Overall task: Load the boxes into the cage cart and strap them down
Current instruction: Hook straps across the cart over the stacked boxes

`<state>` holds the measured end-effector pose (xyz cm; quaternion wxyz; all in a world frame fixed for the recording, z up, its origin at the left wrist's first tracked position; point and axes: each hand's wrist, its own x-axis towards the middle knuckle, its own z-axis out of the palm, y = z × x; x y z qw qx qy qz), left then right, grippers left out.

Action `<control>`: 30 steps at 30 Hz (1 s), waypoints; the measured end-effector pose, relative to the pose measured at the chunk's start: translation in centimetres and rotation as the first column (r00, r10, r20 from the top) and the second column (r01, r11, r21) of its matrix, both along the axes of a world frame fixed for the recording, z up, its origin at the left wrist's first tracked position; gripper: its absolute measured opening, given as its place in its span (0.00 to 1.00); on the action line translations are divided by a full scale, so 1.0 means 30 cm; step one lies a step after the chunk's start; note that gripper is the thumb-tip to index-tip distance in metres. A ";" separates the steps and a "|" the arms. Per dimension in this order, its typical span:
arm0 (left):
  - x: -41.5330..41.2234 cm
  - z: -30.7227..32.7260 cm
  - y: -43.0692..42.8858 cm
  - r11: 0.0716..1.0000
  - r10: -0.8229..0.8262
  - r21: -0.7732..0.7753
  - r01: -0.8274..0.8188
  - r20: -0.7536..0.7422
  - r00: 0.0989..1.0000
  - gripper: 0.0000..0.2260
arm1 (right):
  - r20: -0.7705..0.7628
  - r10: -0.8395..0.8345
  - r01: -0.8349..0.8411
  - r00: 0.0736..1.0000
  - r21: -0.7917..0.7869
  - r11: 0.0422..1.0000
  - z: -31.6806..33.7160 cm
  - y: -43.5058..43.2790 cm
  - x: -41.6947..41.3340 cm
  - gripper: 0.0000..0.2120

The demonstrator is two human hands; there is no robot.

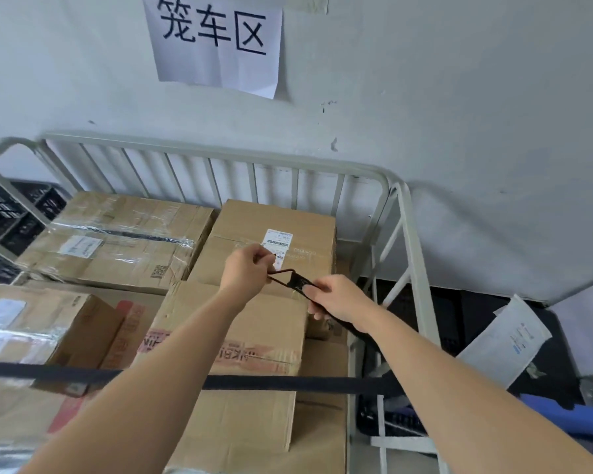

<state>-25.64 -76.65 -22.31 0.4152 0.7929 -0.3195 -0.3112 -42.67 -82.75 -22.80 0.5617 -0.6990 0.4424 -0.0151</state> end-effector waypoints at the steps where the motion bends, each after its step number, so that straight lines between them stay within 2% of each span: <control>1: 0.049 -0.005 0.001 1.000 -0.001 -0.005 0.001 -0.031 1.000 0.05 | -0.002 -0.035 0.035 0.999 0.011 0.999 -0.003 0.009 0.040 0.09; 4: 0.169 -0.025 0.000 0.998 0.014 -0.051 -0.023 -0.158 0.987 0.06 | 0.005 -0.123 0.123 0.992 -0.021 0.992 -0.003 0.034 0.170 0.09; 6: 0.228 -0.033 0.006 0.994 0.053 -0.079 -0.081 -0.312 0.949 0.06 | -0.002 -0.184 0.184 0.983 -0.043 0.982 0.001 0.046 0.243 0.11; 9: 0.289 -0.051 0.021 0.985 0.050 -0.096 -0.144 -0.635 0.771 0.02 | 0.009 -0.258 0.258 0.966 -0.067 0.964 0.000 0.060 0.319 0.13; 11: 0.314 -0.066 0.025 0.988 0.039 -0.069 -0.140 -0.757 0.652 0.08 | 0.051 -0.307 0.309 0.950 -0.050 0.950 -0.005 0.060 0.370 0.12; 12: 0.318 -0.071 0.026 0.992 0.028 -0.055 -0.113 -0.778 0.628 0.07 | 0.070 -0.321 0.325 0.944 -0.049 0.944 -0.006 0.058 0.394 0.12; 15: 0.329 -0.078 0.017 0.998 -0.004 -0.036 -0.041 -0.800 0.600 0.06 | 0.096 -0.331 0.338 0.939 -0.077 0.938 -0.007 0.045 0.456 0.12; 23: 0.390 -0.069 -0.075 0.997 0.069 0.021 -0.081 -0.745 0.664 0.07 | 0.090 -0.338 0.344 0.937 -0.072 0.936 -0.012 -0.036 0.551 0.11; 30: 0.459 -0.037 -0.221 0.968 0.214 0.030 -0.250 -0.622 0.753 0.12 | 0.096 -0.307 0.310 0.947 -0.016 0.951 -0.016 -0.159 0.647 0.12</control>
